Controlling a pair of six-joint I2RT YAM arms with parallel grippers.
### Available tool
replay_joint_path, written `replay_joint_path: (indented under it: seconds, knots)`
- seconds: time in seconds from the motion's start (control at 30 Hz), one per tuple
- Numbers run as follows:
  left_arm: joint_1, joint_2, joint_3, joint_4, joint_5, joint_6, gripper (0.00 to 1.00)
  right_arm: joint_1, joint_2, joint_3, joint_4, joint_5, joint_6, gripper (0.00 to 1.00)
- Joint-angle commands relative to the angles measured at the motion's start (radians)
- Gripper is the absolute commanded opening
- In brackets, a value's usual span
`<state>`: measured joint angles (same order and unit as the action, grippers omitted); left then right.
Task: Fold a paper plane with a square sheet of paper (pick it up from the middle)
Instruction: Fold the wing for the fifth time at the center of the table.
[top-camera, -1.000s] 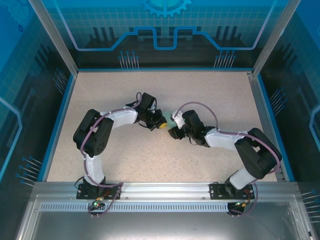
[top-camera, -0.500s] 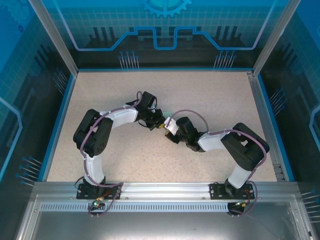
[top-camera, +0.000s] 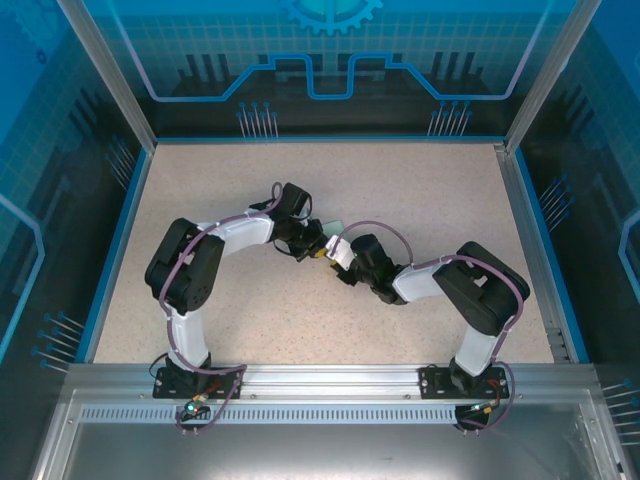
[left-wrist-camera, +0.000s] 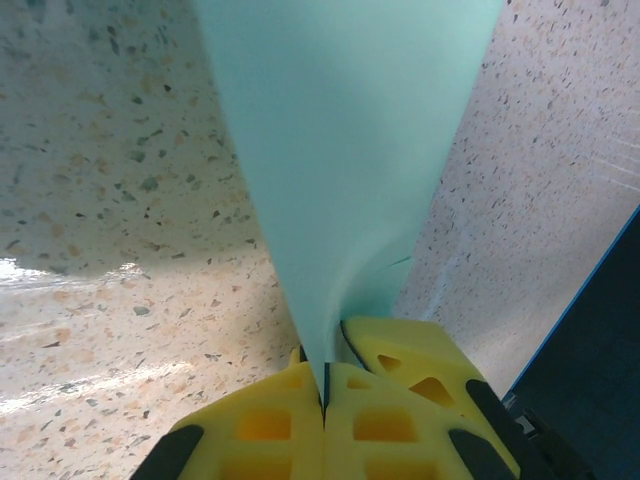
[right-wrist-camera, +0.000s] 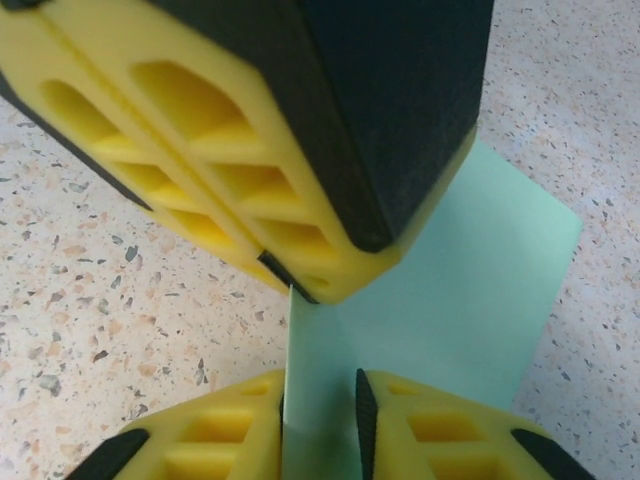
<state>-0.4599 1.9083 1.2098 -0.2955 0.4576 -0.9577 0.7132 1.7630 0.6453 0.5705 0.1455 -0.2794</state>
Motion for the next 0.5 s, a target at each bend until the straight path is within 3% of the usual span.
replay_joint_path:
  seconds: [0.0, 0.07, 0.3, 0.47]
  knots:
    - [0.012, -0.048, 0.018, -0.039, 0.009, 0.032, 0.03, 0.004, 0.015, 0.025, 0.031, -0.020, 0.001, 0.20]
    - [0.017, -0.056, 0.019, -0.040, 0.007, 0.036, 0.05, -0.002, 0.012, 0.025, 0.027, -0.034, 0.010, 0.17]
    - [0.073, -0.099, 0.019, -0.046, -0.018, 0.058, 0.33, -0.032, 0.007, 0.045, -0.017, -0.151, 0.098, 0.07]
    - [0.138, -0.152, -0.018, -0.024, -0.050, 0.059, 0.45, -0.076, 0.013, 0.068, -0.045, -0.259, 0.225, 0.03]
